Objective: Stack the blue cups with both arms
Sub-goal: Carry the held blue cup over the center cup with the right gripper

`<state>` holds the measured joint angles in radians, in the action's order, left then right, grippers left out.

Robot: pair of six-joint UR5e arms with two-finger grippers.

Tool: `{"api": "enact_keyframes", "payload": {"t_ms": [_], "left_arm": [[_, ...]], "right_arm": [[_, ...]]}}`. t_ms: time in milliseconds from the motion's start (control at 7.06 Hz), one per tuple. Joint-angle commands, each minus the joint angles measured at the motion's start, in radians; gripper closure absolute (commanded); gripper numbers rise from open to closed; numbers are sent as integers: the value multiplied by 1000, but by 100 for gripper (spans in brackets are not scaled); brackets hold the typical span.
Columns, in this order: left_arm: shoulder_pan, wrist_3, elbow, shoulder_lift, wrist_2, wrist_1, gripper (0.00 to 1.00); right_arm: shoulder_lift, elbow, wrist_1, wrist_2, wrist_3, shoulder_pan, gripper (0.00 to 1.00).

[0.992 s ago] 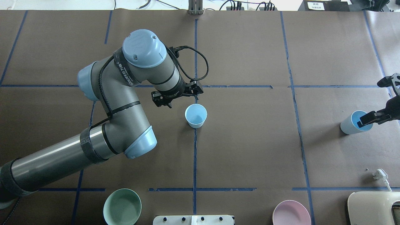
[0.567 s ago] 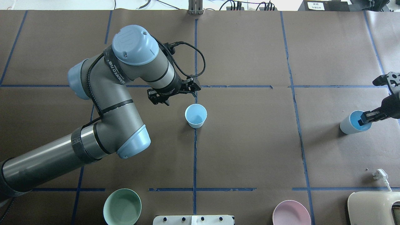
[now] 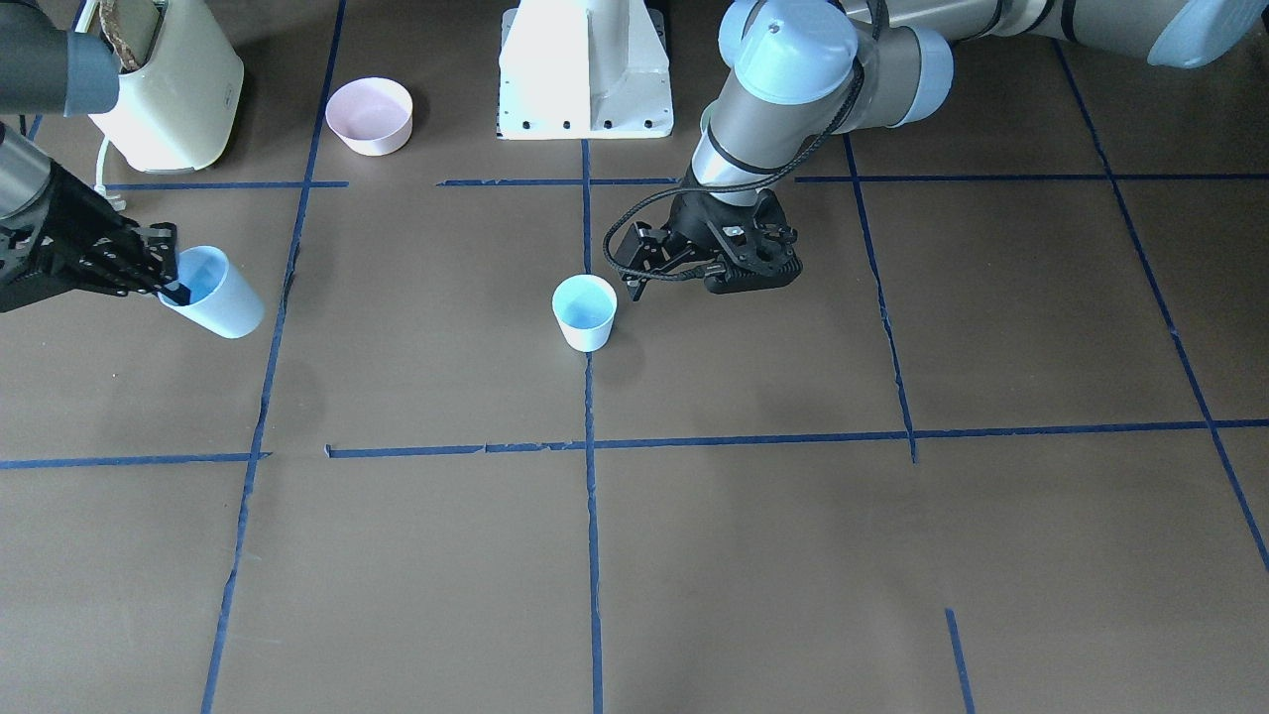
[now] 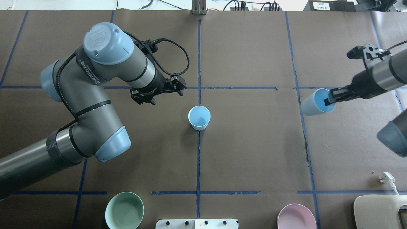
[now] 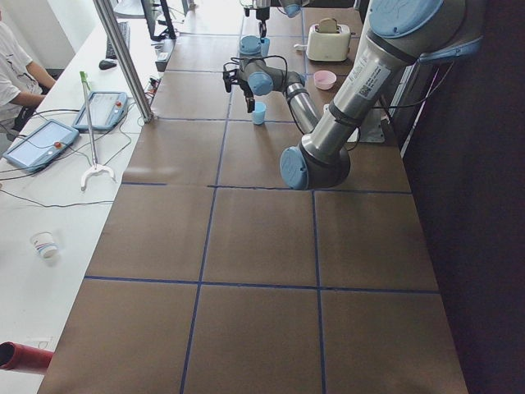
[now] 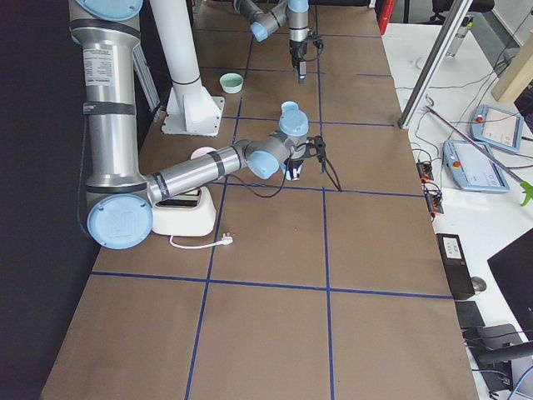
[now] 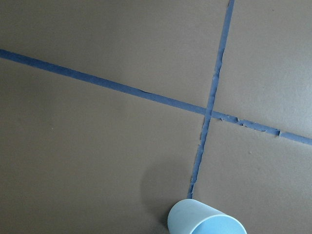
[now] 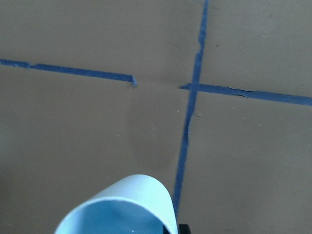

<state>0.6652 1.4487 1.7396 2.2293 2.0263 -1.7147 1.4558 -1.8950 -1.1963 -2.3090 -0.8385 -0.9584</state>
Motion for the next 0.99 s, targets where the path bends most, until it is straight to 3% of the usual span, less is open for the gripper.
{"api": "enact_keyframes", "payload": {"t_ms": [0,142,283,567,850], "left_arm": [[8,-2,26,-26,0,0,0],[20,-2,32,-28,0,0,0],[36,-2,47,-36,2,0,0],[60,-4,66,-65,2,-3,0],[63,-4,66,-68,0,-3,0]], "right_arm": [[-324,-6,-325,32,-195,149,100],[-413,2,-424,86,-249,212,100],[-469,14,-425,135,-323,257,100],[-605,152,-425,161,-459,297,100],[-589,152,-425,191,-461,322,100]]}}
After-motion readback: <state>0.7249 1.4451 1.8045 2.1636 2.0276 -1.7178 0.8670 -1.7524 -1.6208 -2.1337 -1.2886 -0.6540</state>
